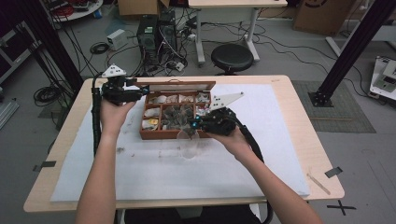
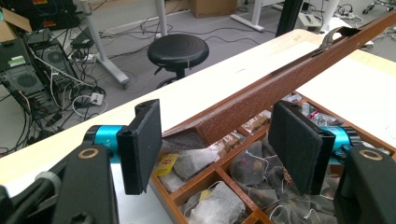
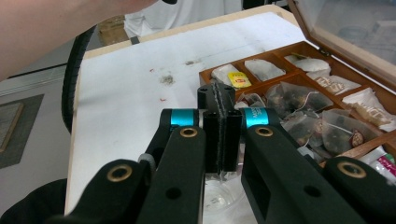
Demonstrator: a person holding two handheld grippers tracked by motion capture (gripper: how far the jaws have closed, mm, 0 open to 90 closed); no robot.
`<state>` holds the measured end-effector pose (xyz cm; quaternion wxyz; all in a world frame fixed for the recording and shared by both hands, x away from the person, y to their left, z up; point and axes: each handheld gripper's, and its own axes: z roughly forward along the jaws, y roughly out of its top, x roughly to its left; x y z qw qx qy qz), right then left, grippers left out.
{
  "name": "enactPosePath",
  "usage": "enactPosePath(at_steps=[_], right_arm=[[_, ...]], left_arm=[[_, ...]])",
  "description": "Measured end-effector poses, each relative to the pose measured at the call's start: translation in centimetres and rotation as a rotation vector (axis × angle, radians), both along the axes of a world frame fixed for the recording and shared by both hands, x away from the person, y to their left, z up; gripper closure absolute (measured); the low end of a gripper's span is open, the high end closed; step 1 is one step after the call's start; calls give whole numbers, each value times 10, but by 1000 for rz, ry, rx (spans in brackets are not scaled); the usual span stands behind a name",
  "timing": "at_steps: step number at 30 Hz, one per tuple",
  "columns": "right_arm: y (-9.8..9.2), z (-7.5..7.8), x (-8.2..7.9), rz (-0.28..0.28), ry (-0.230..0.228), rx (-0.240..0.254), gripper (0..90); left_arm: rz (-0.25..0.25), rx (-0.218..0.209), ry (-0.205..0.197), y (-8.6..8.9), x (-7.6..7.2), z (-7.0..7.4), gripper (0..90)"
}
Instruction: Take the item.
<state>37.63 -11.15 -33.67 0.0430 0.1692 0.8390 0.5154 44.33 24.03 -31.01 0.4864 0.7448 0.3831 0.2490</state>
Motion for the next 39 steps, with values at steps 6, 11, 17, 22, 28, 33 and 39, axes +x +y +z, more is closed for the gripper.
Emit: enactPosePath(at_steps=[6, 11, 17, 22, 28, 33, 39], right_arm=[[3, -8, -1, 7, 12, -10, 900], [5, -14, -1, 12, 20, -22, 900], [8, -20, -2, 17, 31, -30, 900], [9, -20, -4, 28, 27, -34, 900], [10, -22, -6, 35, 34, -45, 900], [12, -24, -7, 39, 37, -54, 900], [12, -26, -7, 32, 40, -57, 900]], left_arm=[[-1, 1, 0, 0, 0, 0, 350], [-1, 1, 0, 0, 0, 0, 350], [-1, 1, 1, 0, 0, 0, 350], [1, 3, 1, 0, 0, 0, 350], [1, 2, 0, 0, 0, 0, 350], [0, 2, 0, 0, 0, 0, 350], [0, 0, 1, 0, 0, 0, 349]])
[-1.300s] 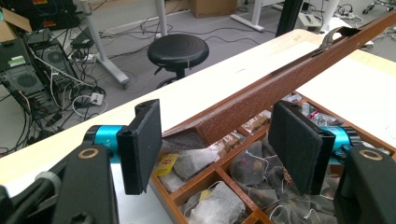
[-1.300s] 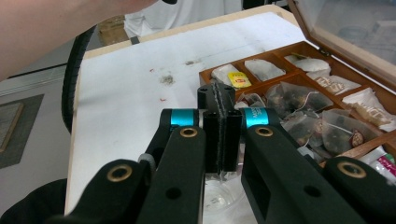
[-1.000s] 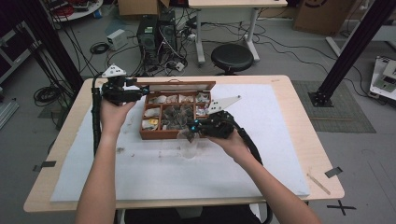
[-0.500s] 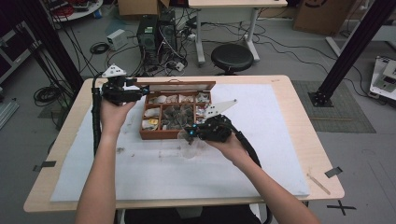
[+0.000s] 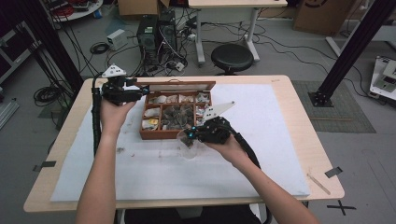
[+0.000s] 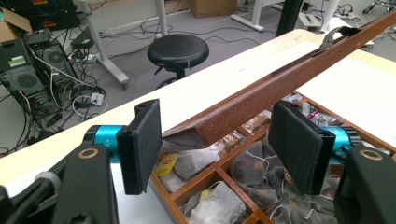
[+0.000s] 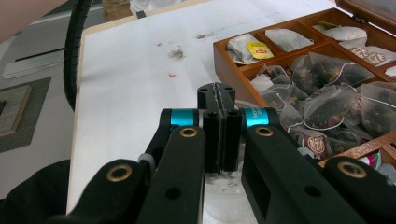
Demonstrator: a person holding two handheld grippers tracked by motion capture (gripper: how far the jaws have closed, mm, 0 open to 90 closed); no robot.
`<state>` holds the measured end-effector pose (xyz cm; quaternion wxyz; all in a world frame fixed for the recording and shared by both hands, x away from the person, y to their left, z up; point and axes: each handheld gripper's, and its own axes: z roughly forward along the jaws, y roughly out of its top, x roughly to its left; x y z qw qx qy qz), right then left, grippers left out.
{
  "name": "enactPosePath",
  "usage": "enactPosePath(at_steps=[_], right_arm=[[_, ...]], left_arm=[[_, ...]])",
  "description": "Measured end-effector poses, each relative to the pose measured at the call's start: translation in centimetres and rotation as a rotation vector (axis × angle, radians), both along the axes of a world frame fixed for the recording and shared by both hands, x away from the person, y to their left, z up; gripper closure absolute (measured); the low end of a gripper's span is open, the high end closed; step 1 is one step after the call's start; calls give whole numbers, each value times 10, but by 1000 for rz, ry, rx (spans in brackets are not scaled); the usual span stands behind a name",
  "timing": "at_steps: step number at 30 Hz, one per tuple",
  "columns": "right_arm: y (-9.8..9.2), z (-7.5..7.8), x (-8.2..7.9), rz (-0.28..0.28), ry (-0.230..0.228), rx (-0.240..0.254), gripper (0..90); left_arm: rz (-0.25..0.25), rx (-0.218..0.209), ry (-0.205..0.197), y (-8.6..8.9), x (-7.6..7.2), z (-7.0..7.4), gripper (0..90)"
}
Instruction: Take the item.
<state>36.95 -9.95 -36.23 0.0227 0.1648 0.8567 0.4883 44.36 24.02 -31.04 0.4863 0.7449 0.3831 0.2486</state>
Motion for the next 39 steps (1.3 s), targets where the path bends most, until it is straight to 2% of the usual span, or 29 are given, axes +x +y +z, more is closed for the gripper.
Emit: enactPosePath(at_steps=[4, 7, 9, 15, 22, 30, 39], right_arm=[[-1, -1, 2, -15, 2, -6, 893], [-1, -1, 3, -34, 2, -4, 824], [-2, -1, 3, -37, -2, -5, 818], [-5, 2, 3, -46, -7, 12, 772], [-13, 7, 3, -64, -16, 40, 665], [-28, 18, 3, -106, -35, 74, 561], [-55, 24, 5, -167, -39, 119, 458]], left_arm=[[1, 1, 1, 0, 0, 0, 349], [1, 0, 1, 0, 0, 0, 349], [1, 1, 0, 0, 0, 0, 350], [2, 1, 1, 0, 0, 0, 348], [3, 0, 1, 0, 0, 0, 348], [5, 4, 5, -1, 0, -1, 345], [6, 8, 9, -2, -1, -1, 344]])
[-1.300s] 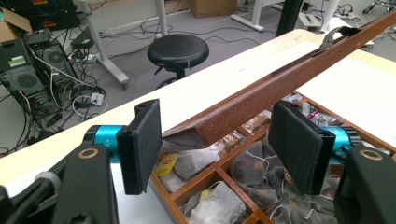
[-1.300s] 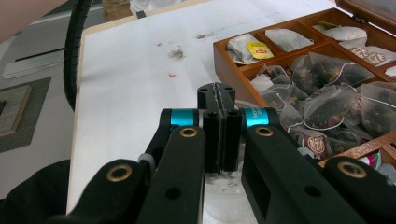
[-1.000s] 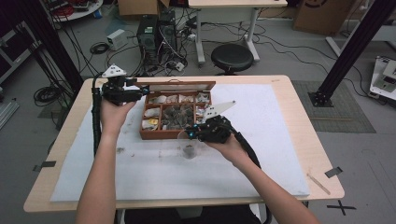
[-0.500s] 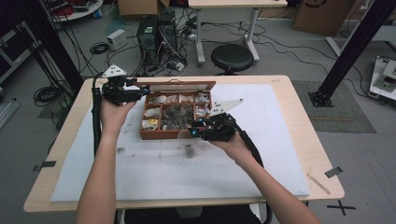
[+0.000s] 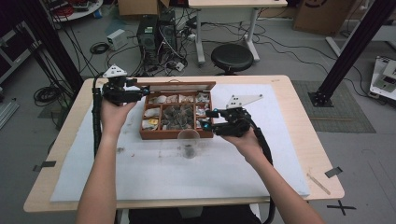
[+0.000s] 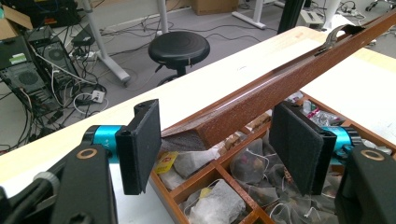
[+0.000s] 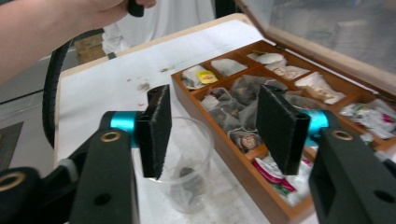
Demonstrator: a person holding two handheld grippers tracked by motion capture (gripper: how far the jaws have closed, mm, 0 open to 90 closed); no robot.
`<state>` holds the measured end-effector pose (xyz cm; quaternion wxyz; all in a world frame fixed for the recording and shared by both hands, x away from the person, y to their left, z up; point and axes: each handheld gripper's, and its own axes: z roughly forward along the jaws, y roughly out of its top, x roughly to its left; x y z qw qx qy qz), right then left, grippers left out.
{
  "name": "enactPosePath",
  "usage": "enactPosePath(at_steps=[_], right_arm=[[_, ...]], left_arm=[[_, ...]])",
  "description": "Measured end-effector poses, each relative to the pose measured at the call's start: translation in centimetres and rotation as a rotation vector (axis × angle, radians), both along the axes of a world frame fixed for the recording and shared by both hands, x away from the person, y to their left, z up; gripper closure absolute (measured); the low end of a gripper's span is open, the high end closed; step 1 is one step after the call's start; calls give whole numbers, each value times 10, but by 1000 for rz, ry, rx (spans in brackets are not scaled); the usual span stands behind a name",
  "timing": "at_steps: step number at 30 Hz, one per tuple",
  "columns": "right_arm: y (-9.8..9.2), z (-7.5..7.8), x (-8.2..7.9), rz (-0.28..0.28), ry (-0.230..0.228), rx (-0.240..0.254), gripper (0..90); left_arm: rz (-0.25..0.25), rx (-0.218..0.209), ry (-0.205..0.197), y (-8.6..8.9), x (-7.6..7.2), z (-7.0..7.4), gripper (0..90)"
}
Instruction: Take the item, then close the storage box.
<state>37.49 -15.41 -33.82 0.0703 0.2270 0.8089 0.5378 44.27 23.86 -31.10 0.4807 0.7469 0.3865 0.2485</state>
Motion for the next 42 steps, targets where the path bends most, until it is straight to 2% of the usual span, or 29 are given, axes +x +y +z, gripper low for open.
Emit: enactPosePath(at_steps=[7, 15, 28, 34, 42], right_arm=[[-25, 4, 1, -60, 7, 38, 405], [-66, 8, -2, -154, 4, 78, 366], [-124, 7, -4, -287, 27, 103, 301], [-137, 10, -6, -325, 17, 107, 273], [-142, 12, -6, -337, 6, 107, 265]], left_arm=[[-4, -5, 2, 1, -2, -2, 341], [-5, -8, -3, 1, -1, -2, 340], [-5, -11, -2, 1, -1, -3, 338], [-4, -9, 1, 1, -2, -3, 338], [-3, -15, -1, 1, -1, -3, 338]])
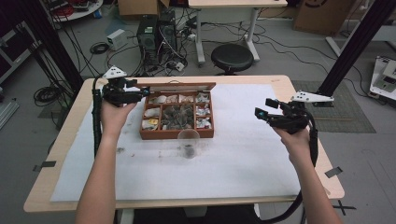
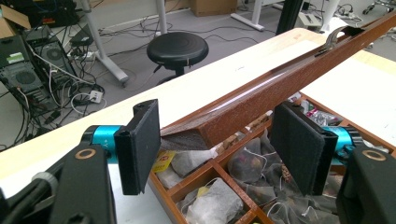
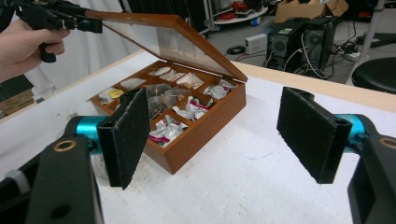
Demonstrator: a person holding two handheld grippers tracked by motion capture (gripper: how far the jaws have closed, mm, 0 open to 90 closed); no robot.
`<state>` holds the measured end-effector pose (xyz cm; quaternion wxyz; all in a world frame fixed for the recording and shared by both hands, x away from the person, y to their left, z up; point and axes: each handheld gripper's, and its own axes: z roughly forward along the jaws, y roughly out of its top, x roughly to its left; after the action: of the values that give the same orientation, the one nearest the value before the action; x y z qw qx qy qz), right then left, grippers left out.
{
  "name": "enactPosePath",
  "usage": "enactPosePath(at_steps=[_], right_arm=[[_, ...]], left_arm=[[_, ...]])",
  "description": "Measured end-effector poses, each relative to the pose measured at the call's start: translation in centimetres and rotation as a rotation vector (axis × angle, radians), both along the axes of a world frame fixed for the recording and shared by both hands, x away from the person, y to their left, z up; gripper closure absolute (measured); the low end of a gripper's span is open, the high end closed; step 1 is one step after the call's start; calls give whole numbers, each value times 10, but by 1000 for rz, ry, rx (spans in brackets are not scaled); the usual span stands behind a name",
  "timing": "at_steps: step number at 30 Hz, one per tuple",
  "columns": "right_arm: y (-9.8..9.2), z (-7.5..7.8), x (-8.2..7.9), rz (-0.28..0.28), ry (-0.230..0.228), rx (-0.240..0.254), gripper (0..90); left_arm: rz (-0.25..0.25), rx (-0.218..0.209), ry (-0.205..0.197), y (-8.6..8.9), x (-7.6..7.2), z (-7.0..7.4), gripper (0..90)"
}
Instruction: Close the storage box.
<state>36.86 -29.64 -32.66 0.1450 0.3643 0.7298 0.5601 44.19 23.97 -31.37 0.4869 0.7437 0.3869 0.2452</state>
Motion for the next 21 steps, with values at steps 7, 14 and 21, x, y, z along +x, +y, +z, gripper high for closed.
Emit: enactPosePath(at_steps=[7, 14, 21], right_arm=[[-3, -1, 3, -16, 4, 10, 265], [-1, -2, 5, -10, 6, 20, 265], [0, -3, 7, -8, 9, 18, 265]], left_arm=[[6, -9, 4, 0, 0, -1, 336], [19, -16, 10, -1, -4, -3, 334], [48, -28, 26, -4, -7, -3, 327]])
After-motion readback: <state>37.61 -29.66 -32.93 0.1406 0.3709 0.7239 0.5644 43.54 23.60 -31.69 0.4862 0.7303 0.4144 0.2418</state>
